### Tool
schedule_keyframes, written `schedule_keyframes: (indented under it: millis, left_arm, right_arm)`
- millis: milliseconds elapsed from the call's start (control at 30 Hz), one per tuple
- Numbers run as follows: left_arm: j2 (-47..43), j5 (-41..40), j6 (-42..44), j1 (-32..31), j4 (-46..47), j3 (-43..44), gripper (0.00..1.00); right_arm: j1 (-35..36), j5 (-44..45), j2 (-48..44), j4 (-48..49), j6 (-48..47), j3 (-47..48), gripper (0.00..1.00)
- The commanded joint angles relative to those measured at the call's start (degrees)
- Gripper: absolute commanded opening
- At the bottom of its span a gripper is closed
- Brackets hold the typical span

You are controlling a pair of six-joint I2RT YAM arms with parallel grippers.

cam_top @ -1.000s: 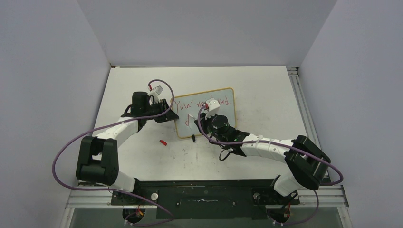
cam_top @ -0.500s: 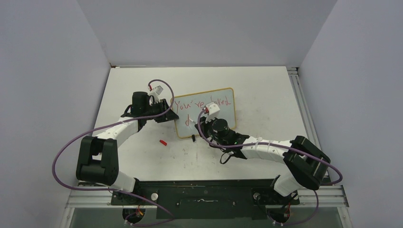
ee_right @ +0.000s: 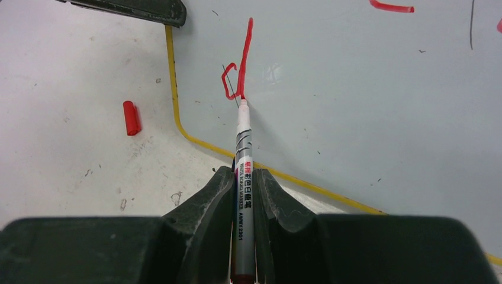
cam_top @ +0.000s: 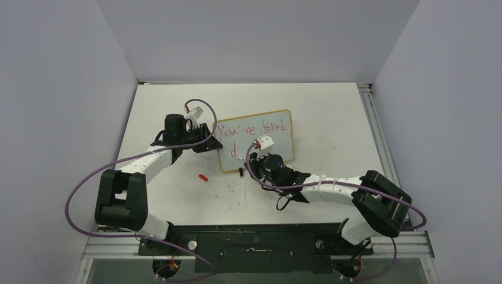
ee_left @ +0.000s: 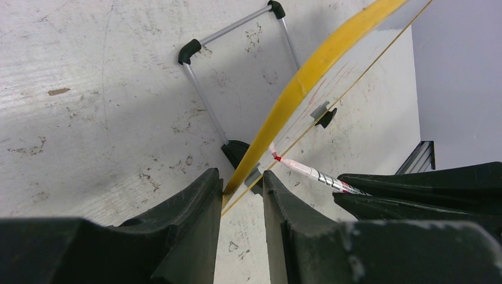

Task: Write a sentence on the whiteboard

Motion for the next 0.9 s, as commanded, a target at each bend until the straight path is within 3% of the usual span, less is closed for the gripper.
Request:
schedule_keyframes:
  millis: [0, 867]
  left_arm:
    - [-1.29, 1.17, 0.45, -0.45, 1.21, 2.71, 0.29]
    - [-1.74, 0.54, 0.56, -0.28, 1.21, 2.71, 0.29]
  right_arm:
    - [0.15, 4.05, -2.33, -0.75, 0.43, -1.21, 0.05]
    - [1.82, 5.49, -10.01, -4.94, -1.28, 0.90, 0.05]
